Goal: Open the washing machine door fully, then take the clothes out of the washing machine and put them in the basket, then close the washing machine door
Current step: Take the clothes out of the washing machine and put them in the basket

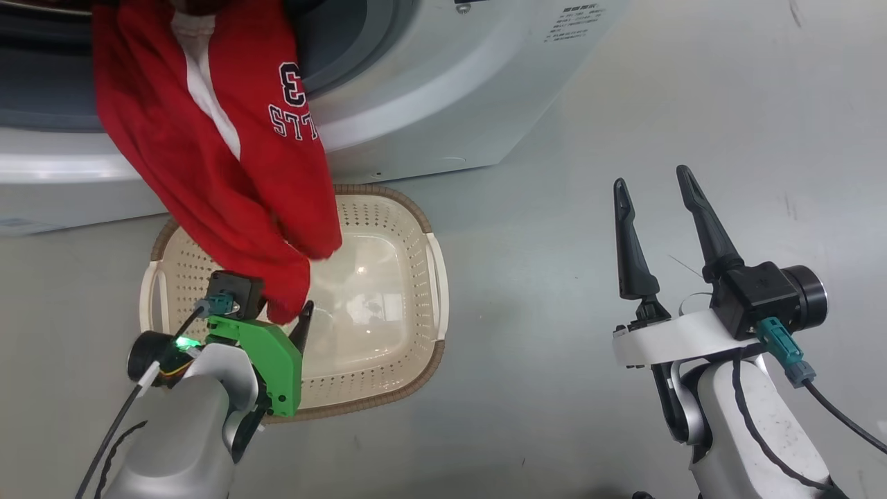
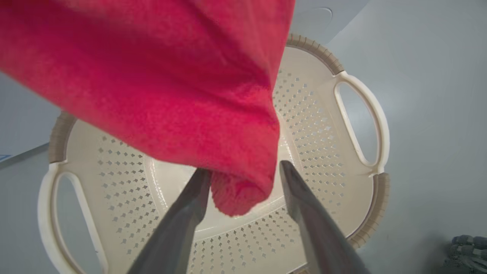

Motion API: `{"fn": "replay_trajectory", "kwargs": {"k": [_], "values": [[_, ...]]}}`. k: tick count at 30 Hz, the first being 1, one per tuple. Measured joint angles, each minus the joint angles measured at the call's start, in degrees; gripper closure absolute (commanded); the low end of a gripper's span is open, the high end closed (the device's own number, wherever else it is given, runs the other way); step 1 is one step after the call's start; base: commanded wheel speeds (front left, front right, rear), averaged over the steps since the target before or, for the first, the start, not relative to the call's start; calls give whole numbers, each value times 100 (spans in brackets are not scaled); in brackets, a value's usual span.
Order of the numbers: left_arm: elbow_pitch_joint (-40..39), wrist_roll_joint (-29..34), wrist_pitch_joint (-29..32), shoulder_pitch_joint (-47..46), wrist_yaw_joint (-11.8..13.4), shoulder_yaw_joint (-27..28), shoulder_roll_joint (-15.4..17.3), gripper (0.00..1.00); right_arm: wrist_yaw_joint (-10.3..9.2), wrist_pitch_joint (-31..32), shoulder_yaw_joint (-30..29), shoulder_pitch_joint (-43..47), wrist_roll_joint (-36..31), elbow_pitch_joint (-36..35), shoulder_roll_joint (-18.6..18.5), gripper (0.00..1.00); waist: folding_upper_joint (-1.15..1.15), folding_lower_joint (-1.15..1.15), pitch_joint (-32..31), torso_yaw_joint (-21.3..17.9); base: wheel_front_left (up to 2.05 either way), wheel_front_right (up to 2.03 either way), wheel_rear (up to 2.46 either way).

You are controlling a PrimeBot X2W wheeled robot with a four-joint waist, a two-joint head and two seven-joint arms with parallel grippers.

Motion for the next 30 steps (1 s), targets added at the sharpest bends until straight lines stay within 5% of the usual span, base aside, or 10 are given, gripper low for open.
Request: {"fn": "replay_trajectory", "kwargs": {"k": [14, 30], "values": [[728, -135, -174, -288, -53, -21, -124, 0, -10, 0, -121, -85, 12, 46, 16, 0, 0, 0, -22, 69, 0, 0, 0], [657, -134, -1433, -271, -99, 18, -249, 0, -11, 0, -270, 81, 10, 312, 9, 0, 0, 0, -626, 429, 0, 0, 0]]}}
